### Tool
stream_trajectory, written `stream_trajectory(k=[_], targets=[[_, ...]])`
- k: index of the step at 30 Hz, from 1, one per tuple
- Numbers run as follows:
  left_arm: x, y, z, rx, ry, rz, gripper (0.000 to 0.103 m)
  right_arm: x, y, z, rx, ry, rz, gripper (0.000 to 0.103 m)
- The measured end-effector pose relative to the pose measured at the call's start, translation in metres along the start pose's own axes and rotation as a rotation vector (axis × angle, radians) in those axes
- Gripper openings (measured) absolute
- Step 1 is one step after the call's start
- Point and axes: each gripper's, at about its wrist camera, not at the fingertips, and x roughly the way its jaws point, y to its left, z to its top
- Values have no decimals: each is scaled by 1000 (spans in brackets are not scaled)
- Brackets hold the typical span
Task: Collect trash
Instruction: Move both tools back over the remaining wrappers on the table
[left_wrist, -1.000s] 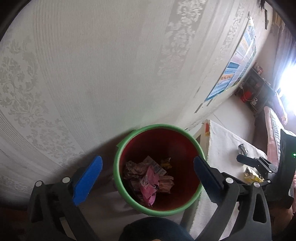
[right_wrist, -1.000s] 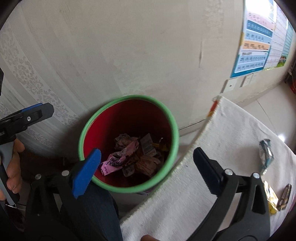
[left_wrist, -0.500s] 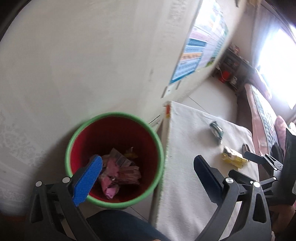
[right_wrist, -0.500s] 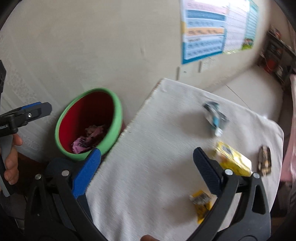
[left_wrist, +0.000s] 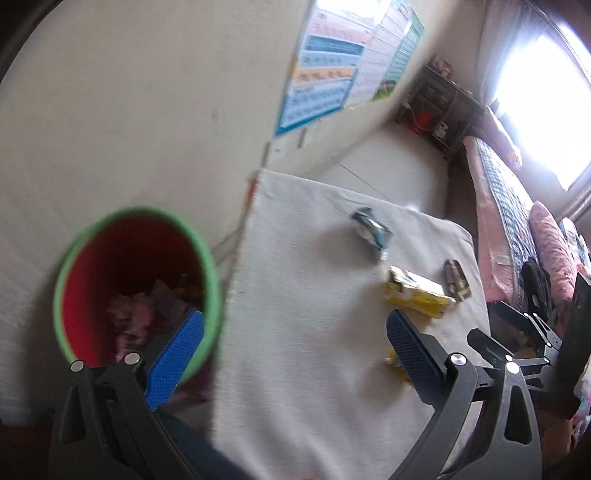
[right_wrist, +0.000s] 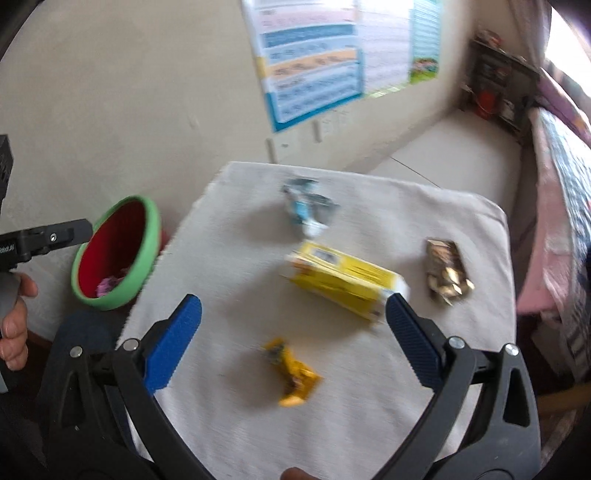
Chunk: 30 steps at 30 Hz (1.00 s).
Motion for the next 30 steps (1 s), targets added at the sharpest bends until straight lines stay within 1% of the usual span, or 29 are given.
stream_trajectory(k=[2, 3, 4, 7, 9, 12, 15, 18, 21, 24, 25, 27, 30], targets=[[8, -17, 1, 20, 10, -19, 95, 1, -17, -3, 23, 6, -15, 98], [15, -26, 2, 19, 28, -47, 95, 0, -23, -4, 28, 7, -25, 98], [19, -31, 2, 18, 40, -55, 95, -1, -31, -5, 31, 6, -41, 98], [30, -46, 6, 36, 70, -42, 95, -7, -46, -8, 38, -20, -85, 98], [33, -55, 8, 59, 69, -28, 95, -8, -58, -7, 66, -29, -94, 98], [37, -63, 14, 56, 68, -51, 95, -7, -75, -7, 113, -35, -109, 98], [46, -70, 18, 50, 76, -60, 95, -4, -90, -9, 143, -17, -124, 98], [55, -74, 21, 28, 76, -74, 95, -4, -100, -7, 136, -9, -143, 98], [63, -82, 24, 5, 40, -84, 95, -9, -112, -4, 131, -15, -178, 98], [71, -97, 28, 33, 60, -116, 95, -18, -126, -2, 146, -44, -214, 98], [74, -104, 31, 47, 82, -126, 95, -18, -132, -1, 157, -47, -220, 98], [77, -113, 34, 65, 98, -143, 95, -16, -141, -2, 178, -43, -226, 98], [83, -127, 41, 95, 106, -140, 95, -7, -151, -1, 199, -26, -230, 98]])
